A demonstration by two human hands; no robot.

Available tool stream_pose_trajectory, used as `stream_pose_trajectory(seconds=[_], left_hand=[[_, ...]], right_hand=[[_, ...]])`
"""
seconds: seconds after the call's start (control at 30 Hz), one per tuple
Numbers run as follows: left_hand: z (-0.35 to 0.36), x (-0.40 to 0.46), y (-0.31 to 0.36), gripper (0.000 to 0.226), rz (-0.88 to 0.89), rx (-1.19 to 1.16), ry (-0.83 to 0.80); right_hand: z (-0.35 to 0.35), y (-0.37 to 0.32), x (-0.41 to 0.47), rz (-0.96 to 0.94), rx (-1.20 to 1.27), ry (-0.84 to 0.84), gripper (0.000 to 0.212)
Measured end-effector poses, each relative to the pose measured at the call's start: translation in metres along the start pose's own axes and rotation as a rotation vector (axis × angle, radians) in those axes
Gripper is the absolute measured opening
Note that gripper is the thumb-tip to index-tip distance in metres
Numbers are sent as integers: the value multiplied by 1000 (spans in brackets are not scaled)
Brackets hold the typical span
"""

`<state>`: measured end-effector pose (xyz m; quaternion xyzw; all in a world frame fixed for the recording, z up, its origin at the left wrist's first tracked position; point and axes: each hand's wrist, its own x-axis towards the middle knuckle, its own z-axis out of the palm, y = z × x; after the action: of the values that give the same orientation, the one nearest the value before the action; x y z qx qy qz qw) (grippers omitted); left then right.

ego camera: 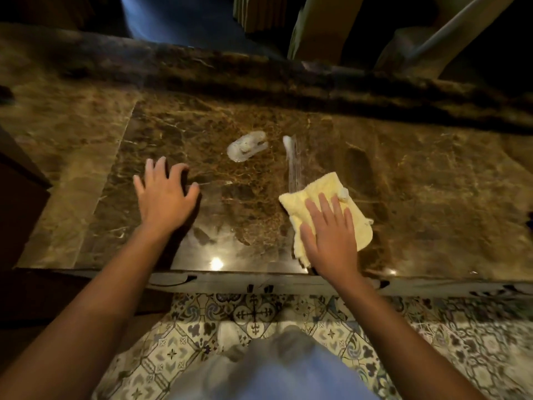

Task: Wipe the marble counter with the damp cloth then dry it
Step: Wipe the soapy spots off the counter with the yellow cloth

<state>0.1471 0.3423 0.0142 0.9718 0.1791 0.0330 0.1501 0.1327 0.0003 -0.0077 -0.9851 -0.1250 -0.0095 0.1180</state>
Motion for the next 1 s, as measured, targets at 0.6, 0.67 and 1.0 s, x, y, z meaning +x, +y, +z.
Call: stream_pose_trajectory(seconds=[0.6,0.67,1.0], left_hand=[[16,8,-8,66,-34,48,72],[15,7,-8,66,-37,43,72],[12,6,-8,66,-30,10,55]], right_hand=[[8,-40,159,318,-42,-5,85],[8,-44,183,321,-56,-17,84],[4,-26,110,165,-5,34,63]])
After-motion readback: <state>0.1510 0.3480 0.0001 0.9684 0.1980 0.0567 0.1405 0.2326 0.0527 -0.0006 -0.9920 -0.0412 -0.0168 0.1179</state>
